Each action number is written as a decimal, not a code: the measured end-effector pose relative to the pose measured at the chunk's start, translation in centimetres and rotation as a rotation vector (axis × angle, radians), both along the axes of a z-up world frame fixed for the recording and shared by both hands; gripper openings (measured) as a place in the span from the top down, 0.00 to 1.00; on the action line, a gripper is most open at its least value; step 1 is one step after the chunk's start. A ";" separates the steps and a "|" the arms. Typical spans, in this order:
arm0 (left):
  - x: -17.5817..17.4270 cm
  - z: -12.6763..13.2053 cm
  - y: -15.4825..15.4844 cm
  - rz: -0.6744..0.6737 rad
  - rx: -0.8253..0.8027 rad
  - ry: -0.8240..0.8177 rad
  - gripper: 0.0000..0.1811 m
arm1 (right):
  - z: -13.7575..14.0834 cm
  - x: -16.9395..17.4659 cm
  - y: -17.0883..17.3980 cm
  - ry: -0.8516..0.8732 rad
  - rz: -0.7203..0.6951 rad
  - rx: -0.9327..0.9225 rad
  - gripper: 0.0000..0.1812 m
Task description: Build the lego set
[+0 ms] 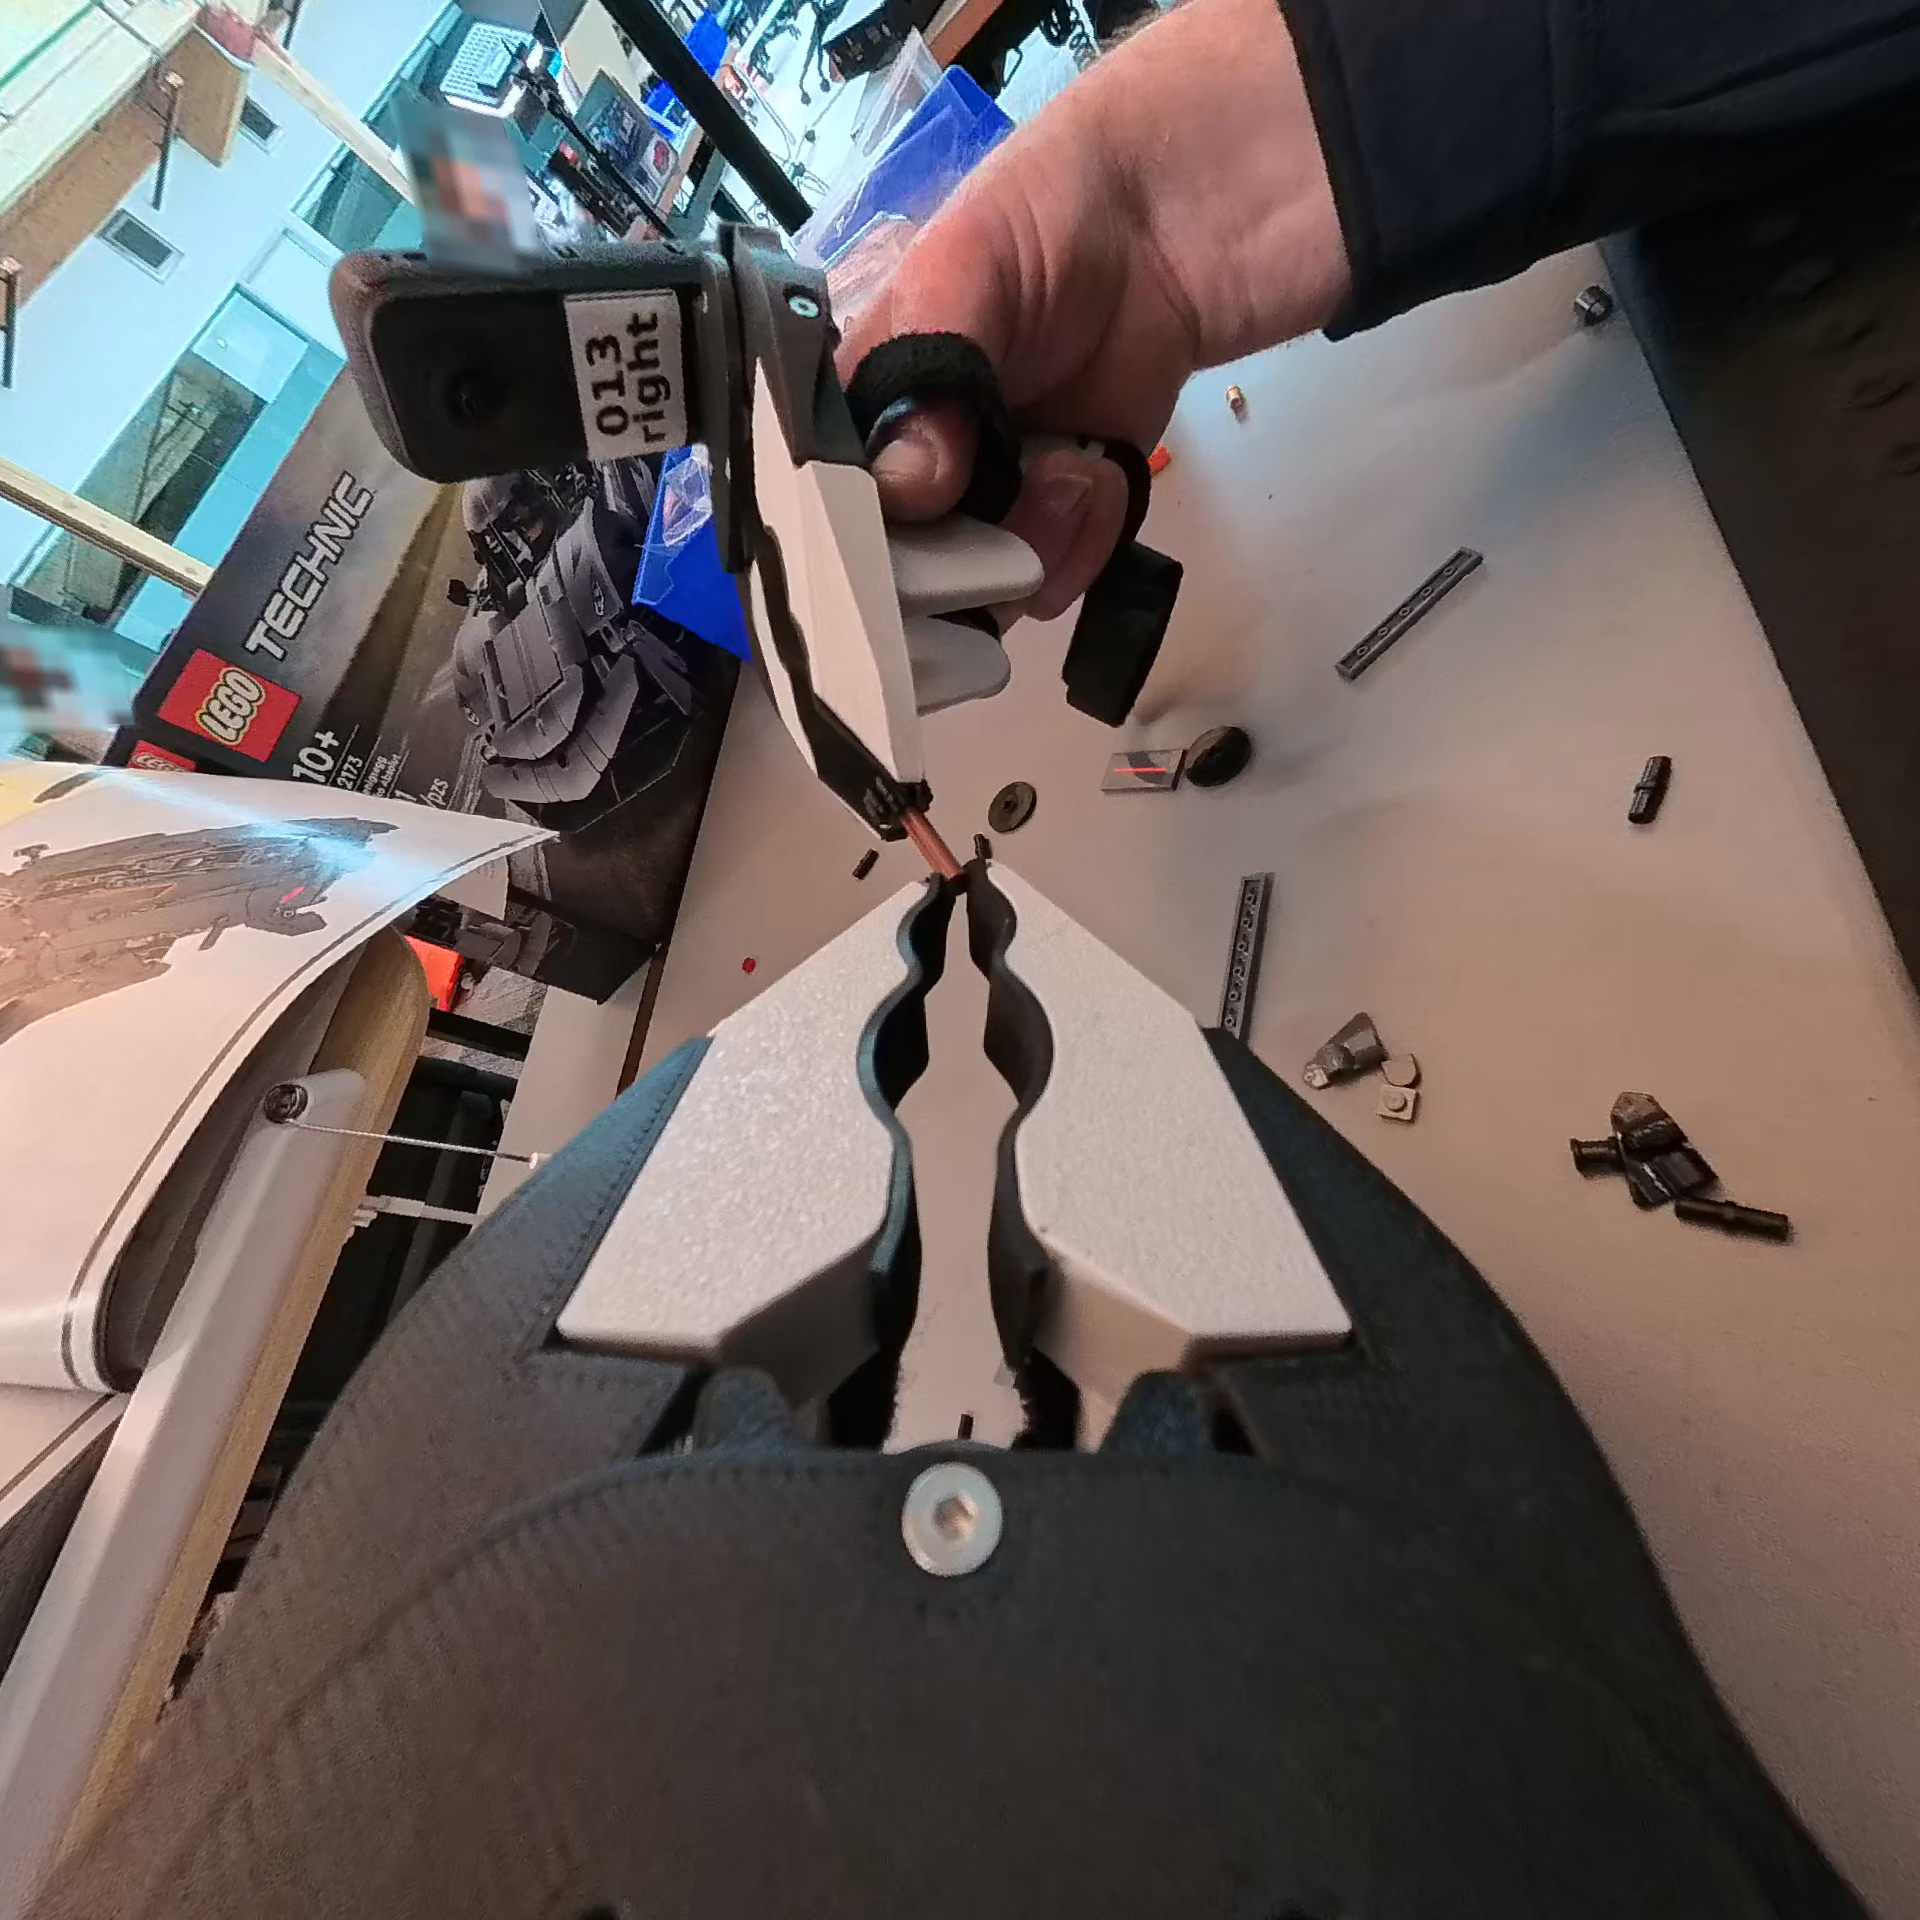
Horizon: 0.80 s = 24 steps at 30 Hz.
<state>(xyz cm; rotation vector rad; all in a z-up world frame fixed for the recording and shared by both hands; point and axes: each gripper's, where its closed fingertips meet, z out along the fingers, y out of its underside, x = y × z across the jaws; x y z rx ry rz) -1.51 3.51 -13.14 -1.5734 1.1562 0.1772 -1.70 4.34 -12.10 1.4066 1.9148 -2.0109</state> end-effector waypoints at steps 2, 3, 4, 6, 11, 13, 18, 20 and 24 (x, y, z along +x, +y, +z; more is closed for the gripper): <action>0.0 0.1 0.0 0.002 0.003 -0.002 0.99 | 0.0 0.0 0.0 0.003 0.000 -0.010 0.95; 0.0 0.1 0.0 0.003 0.003 -0.001 0.99 | 0.0 -0.1 0.0 0.003 0.000 -0.012 0.95; -0.1 0.1 0.0 0.003 0.004 -0.001 0.99 | 0.0 -0.1 0.0 0.004 0.000 -0.015 0.95; 0.0 0.1 0.0 0.003 0.007 -0.004 0.99 | 0.1 -0.1 0.0 0.010 0.000 -0.022 0.95; -0.1 0.2 0.1 0.009 0.016 -0.001 0.99 | 0.2 -0.2 0.1 0.016 0.000 -0.043 0.95; -0.1 0.2 0.1 0.011 0.020 -0.002 0.99 | 0.3 -0.2 0.2 0.020 -0.002 -0.048 0.95; -0.2 0.4 0.3 0.019 0.035 -0.005 0.99 | 0.6 -0.2 0.2 0.036 0.000 -0.072 0.94; -0.2 0.6 0.3 0.022 0.043 -0.005 0.99 | 0.7 -0.2 0.2 0.044 0.003 -0.082 0.94; -0.4 0.7 0.4 0.031 0.056 -0.002 0.99 | 1.0 -0.2 0.3 0.058 0.003 -0.103 0.94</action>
